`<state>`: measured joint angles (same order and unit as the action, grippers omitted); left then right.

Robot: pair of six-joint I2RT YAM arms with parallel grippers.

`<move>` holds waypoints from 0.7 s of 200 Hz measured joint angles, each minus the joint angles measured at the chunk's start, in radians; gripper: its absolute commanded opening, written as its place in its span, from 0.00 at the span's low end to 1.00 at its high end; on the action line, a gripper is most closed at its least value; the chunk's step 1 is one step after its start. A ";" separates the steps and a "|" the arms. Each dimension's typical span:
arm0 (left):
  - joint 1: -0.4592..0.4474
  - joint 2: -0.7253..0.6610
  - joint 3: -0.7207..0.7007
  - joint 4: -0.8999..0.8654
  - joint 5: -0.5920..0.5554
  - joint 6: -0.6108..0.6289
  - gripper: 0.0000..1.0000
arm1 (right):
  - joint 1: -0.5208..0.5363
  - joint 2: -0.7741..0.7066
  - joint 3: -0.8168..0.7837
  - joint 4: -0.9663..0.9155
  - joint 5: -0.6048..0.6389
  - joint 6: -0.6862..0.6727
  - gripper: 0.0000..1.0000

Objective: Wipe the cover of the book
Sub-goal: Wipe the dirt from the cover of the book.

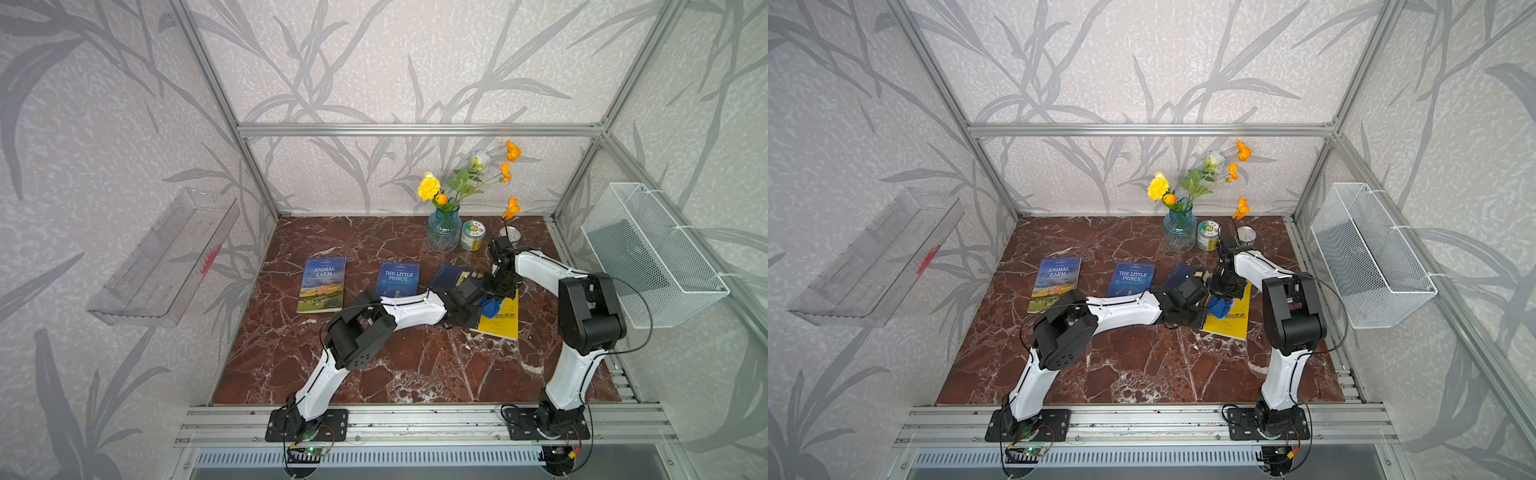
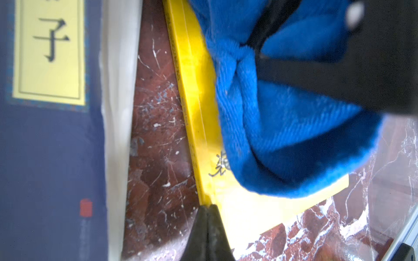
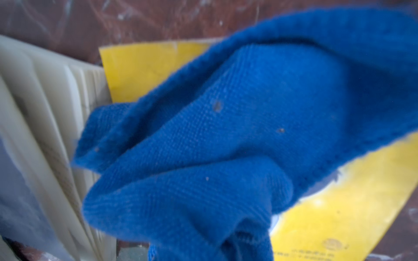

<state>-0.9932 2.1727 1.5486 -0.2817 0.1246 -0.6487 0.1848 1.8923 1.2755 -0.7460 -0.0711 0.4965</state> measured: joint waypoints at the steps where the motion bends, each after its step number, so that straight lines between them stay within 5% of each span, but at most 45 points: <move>1: 0.000 0.000 0.000 0.000 0.000 0.000 0.02 | 0.000 0.000 -0.001 0.000 0.000 0.000 0.05; 82: 0.000 0.000 0.000 -0.001 0.000 0.000 0.02 | 0.076 -0.349 -0.421 0.135 0.043 0.022 0.08; 140: 0.000 0.000 0.000 0.000 0.000 0.000 0.02 | -0.071 -0.140 -0.181 0.008 -0.006 -0.033 0.08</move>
<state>-0.9936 2.1727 1.5486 -0.2813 0.1246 -0.6483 0.1135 1.7519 1.0946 -0.7376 -0.0769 0.4637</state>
